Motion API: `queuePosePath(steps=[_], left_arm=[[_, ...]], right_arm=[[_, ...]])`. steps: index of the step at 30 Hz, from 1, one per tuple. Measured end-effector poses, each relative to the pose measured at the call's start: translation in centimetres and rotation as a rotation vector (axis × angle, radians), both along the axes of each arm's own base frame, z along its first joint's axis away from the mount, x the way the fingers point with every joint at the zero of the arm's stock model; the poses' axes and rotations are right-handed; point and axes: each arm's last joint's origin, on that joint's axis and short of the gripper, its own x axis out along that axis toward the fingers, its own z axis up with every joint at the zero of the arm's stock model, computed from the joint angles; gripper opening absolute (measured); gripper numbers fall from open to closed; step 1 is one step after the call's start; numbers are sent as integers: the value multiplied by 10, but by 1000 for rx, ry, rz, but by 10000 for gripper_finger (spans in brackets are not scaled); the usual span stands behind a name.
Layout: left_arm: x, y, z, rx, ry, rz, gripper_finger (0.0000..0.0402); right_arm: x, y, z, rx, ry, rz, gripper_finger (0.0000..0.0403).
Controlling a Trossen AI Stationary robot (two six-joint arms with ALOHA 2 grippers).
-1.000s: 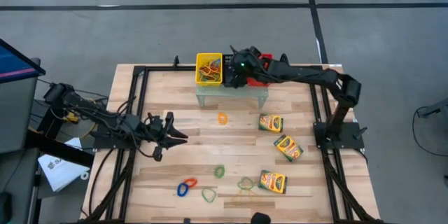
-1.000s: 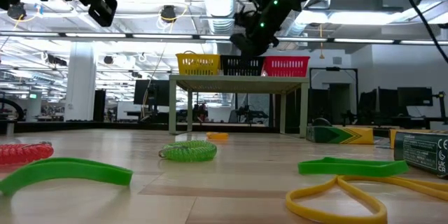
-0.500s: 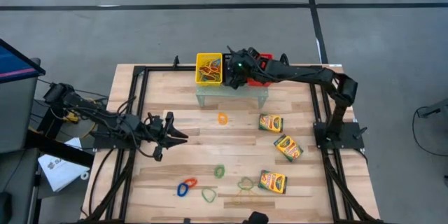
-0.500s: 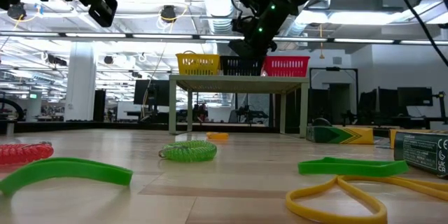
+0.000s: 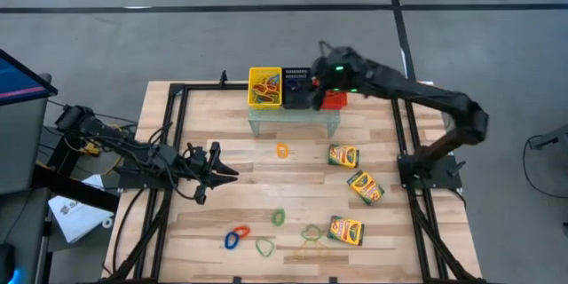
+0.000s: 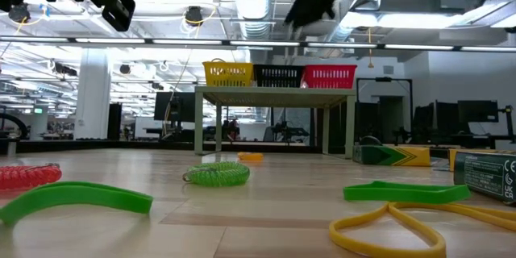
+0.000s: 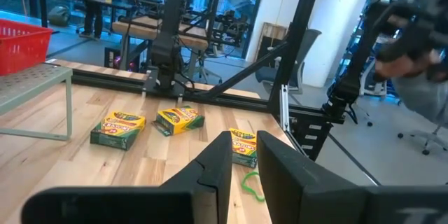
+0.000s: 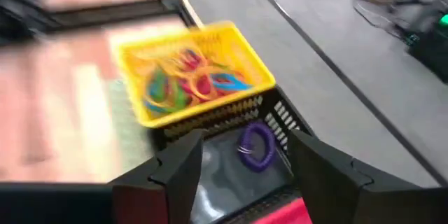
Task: Pick & Place Office Desk Supplies
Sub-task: Put the yellow spring keychain into the black bin on the shelf
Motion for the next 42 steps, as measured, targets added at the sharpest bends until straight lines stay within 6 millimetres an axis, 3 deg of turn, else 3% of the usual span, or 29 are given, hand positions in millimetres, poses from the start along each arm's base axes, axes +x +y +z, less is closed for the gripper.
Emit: queuePosePath(steps=[4, 8, 13, 17, 25, 31, 42], left_arm=[[0, 0, 0, 0, 0, 0, 62], [0, 0, 0, 0, 1, 0, 62], [0, 0, 0, 0, 0, 9, 62], [0, 0, 0, 1, 0, 10, 62], [0, 1, 0, 0, 0, 52, 62], [0, 2, 0, 0, 1, 58, 62], [0, 2, 0, -8, 2, 58, 62]], right_arm=[[-42, 31, 35, 46, -81, 53, 196], [-84, 69, 45, 80, -123, 112, 187], [-123, 105, 20, 185, -169, 128, 178], [-131, 127, -27, 278, -168, 134, 179], [-99, 165, -122, 331, -154, 153, 185], [-53, 179, -165, 254, -43, 66, 185], [49, 162, -192, 116, 237, 30, 234]])
